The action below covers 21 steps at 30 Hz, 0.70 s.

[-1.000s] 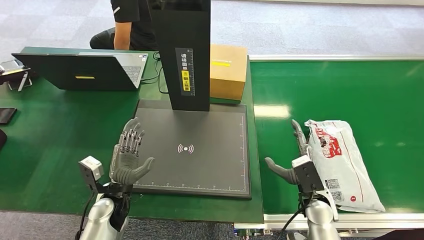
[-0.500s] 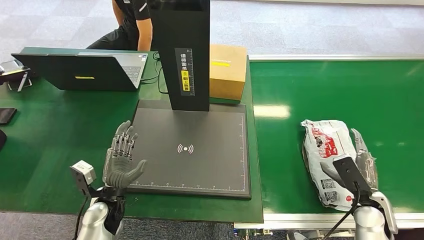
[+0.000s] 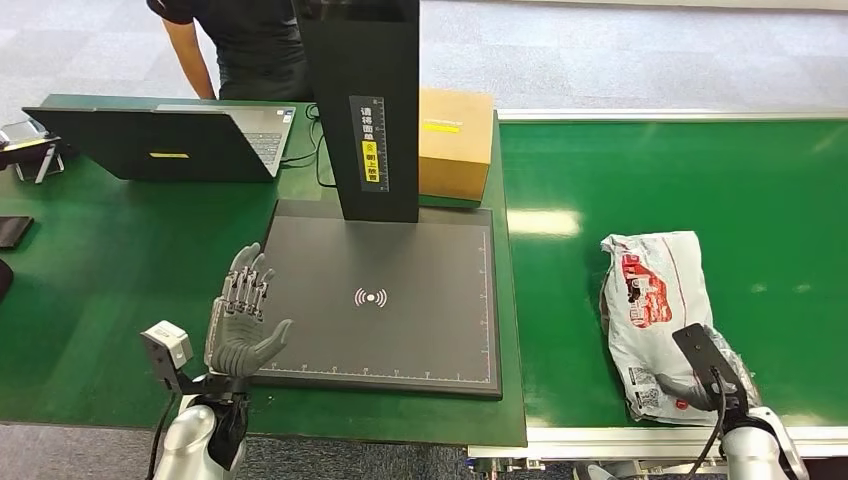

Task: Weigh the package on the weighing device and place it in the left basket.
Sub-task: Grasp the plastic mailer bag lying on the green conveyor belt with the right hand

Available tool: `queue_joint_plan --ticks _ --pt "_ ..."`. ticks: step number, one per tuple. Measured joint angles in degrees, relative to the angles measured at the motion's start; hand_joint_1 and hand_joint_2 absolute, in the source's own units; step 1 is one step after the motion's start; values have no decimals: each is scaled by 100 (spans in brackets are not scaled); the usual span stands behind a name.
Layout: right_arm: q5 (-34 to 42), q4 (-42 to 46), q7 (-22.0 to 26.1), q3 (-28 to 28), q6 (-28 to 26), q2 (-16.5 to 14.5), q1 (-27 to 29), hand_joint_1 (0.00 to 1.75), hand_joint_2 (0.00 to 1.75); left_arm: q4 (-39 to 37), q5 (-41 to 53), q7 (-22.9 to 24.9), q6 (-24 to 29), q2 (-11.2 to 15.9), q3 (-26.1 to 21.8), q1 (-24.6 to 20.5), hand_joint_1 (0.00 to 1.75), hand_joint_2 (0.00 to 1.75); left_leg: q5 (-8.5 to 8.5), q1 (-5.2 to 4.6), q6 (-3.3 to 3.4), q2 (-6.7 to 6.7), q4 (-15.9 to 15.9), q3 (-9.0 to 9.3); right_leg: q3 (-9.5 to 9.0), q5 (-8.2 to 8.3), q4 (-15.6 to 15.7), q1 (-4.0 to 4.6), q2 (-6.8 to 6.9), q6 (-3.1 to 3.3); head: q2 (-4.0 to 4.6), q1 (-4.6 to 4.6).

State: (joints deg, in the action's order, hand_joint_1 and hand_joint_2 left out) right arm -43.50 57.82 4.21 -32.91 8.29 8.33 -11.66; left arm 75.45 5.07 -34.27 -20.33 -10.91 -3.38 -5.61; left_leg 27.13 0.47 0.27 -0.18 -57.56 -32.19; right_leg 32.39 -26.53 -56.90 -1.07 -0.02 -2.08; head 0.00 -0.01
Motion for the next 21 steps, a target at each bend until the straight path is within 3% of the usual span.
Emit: queue_joint_plan --ticks 8,12,21 --pt "125 -572 -23 91 553 79 -194 3 175 -58 0 -25 8 -1 -5 -18 0 175 0 2 0 2 0 18 -18 0 2 3 -3 0 0 -1" --pt "192 -699 -23 156 555 94 -238 170 175 -57 -14 -13 9 -3 -5 -19 0 175 1 4 -1 4 0 25 -25 1 2 6 -5 0 0 -1" --pt "205 -739 -21 302 528 94 -299 175 175 -49 -45 64 14 -16 -9 21 0 175 2 7 -1 10 -1 45 -46 5 4 8 -10 2 0 -2"
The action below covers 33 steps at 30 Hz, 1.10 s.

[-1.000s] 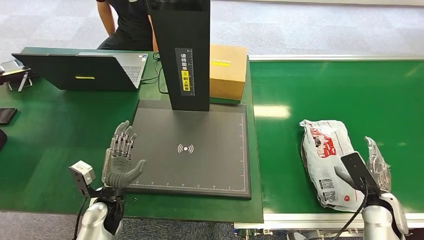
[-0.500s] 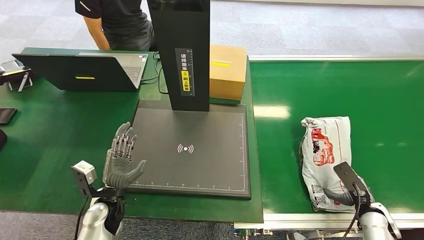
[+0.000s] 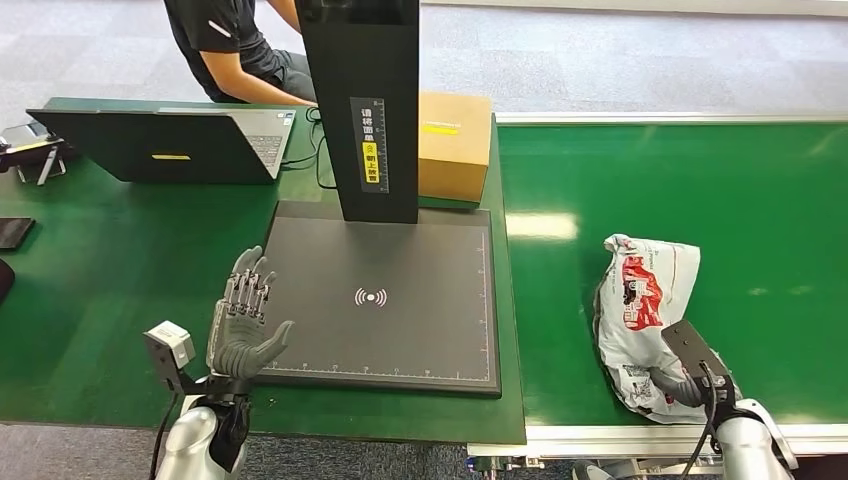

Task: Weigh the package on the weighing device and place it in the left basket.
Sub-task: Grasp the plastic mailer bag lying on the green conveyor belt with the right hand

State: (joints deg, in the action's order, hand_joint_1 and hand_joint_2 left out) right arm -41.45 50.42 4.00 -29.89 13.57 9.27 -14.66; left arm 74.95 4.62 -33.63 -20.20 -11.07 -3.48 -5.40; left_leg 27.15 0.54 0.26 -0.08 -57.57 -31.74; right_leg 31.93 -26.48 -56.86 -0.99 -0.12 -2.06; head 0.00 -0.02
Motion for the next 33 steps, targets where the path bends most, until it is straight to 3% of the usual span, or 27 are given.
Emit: queue_joint_plan --ticks 8,13,23,29,33 --pt "38 88 113 326 -4 -14 -33 175 175 62 -36 43 1 -17 -15 57 0 175 0 0 -1 2 0 3 -2 1 -1 7 -2 3 0 0" --pt "-17 427 466 624 -238 -153 62 175 175 127 -37 55 14 -31 -25 110 0 175 -1 1 -3 3 1 -2 5 1 -5 7 -3 3 0 1" --pt "-1393 2400 829 1235 -2666 -703 525 175 175 319 -234 56 -88 -32 -52 232 0 175 -3 0 -4 -11 1 -27 26 -7 -11 1 12 5 0 1" --pt "-1315 3460 1633 1497 -3573 -901 832 175 175 332 -249 3 -98 -32 -25 221 0 175 -1 0 -4 -10 1 -31 31 -8 -11 0 11 5 0 0" --pt "-1079 3943 2027 1769 -3592 -951 925 175 175 331 -261 -94 -101 -30 1 206 0 175 -1 0 -4 -10 1 -31 31 -7 -11 0 10 5 0 1"
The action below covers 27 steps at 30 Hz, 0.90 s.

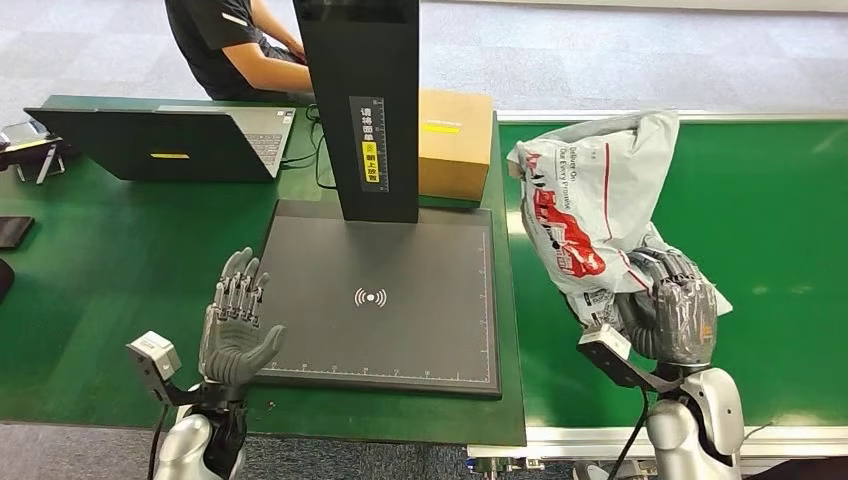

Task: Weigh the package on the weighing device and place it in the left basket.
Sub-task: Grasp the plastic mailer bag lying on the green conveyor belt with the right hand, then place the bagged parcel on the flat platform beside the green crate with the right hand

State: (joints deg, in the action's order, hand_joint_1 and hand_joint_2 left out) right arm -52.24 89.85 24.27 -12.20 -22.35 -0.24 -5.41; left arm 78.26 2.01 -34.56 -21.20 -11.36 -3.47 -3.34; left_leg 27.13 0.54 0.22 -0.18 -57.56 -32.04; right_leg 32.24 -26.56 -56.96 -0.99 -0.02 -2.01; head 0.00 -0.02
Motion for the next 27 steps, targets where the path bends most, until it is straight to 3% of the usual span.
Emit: queue_joint_plan --ticks 8,15,21,27 --pt "-1118 -52 497 1175 487 213 -337 175 175 -29 38 -227 -22 66 206 -115 0 175 -2 0 -1 2 0 1 -2 2 -2 0 -1 1 0 0" --pt "-1232 -1190 579 2310 747 512 -1454 175 175 -41 -54 -393 -2 172 328 -150 0 175 -5 0 -1 3 -2 0 -1 4 -3 0 -1 1 0 0" --pt "-1280 -2085 650 3119 751 531 -2398 175 175 -65 -83 -436 51 262 428 -239 0 175 -6 1 -1 1 -1 0 1 4 -6 1 0 2 0 1" --pt "-1277 -2558 642 3516 740 527 -2821 175 175 -92 -84 -446 83 313 450 -274 0 175 -6 1 -1 -2 -1 -4 2 3 -5 0 3 3 0 1"
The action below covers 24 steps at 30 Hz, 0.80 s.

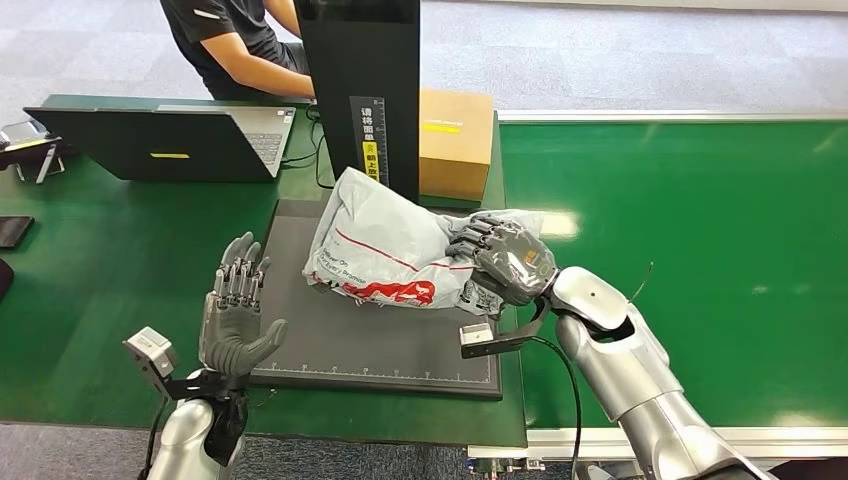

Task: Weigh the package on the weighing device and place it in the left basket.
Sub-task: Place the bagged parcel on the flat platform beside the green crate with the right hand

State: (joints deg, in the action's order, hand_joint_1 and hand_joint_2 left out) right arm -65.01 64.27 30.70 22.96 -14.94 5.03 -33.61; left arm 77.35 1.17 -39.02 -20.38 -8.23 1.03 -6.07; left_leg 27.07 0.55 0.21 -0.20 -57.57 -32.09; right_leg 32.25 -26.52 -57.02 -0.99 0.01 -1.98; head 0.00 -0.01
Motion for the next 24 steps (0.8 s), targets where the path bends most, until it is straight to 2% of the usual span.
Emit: queue_joint_plan --ticks 5,6,7,9,10,11,14,19,21,24 --pt "27 -457 146 372 -192 -50 -431 175 175 -6 -49 -65 50 38 17 -3 0 175 0 -1 0 2 0 -4 2 1 0 -1 -3 -1 0 -1" --pt "50 -582 192 479 -265 -92 -564 166 175 -6 -56 -78 60 43 23 -5 0 175 0 -1 0 3 0 -3 3 2 -1 -1 -4 -1 0 -1" --pt "90 -704 227 591 -306 -151 -699 132 175 -7 -59 -85 72 48 34 -11 0 175 -1 0 0 3 0 -1 3 2 -1 -1 -4 -1 0 0" --pt "226 -927 256 808 -240 -292 -944 45 175 -8 -61 -94 109 56 66 -28 0 175 -3 0 -1 3 0 0 3 2 -2 1 -3 0 0 1" --pt "318 -1035 246 907 -144 -369 -1045 10 175 -8 -61 -97 128 60 82 -35 0 175 -4 1 -2 2 0 1 3 1 -3 2 -2 0 0 1" --pt "413 -1135 224 991 -37 -443 -1130 0 175 -8 -61 -99 144 63 93 -39 0 175 -5 1 -3 2 0 0 3 1 -4 2 -1 1 0 1" --pt "621 -1424 107 1192 98 -633 -1303 0 175 -7 -49 -98 180 70 102 -41 0 175 -6 2 -4 2 0 0 4 0 -6 3 -1 1 0 1" --pt "827 -1677 124 1382 -433 -792 -1344 0 175 -4 58 -57 190 73 134 -74 0 175 -6 1 -4 2 0 -3 5 0 -4 1 -1 1 0 0" --pt "1072 -1767 180 1411 -288 -831 -1335 0 175 -4 67 -52 197 73 149 -85 0 175 -5 1 -4 1 0 -3 5 0 -4 -1 -1 1 0 0" --pt "1429 -1906 180 1428 253 -887 -1323 0 175 -4 59 -44 202 74 157 -83 0 175 -5 0 -4 1 0 -4 5 1 -3 -1 -1 1 0 0"
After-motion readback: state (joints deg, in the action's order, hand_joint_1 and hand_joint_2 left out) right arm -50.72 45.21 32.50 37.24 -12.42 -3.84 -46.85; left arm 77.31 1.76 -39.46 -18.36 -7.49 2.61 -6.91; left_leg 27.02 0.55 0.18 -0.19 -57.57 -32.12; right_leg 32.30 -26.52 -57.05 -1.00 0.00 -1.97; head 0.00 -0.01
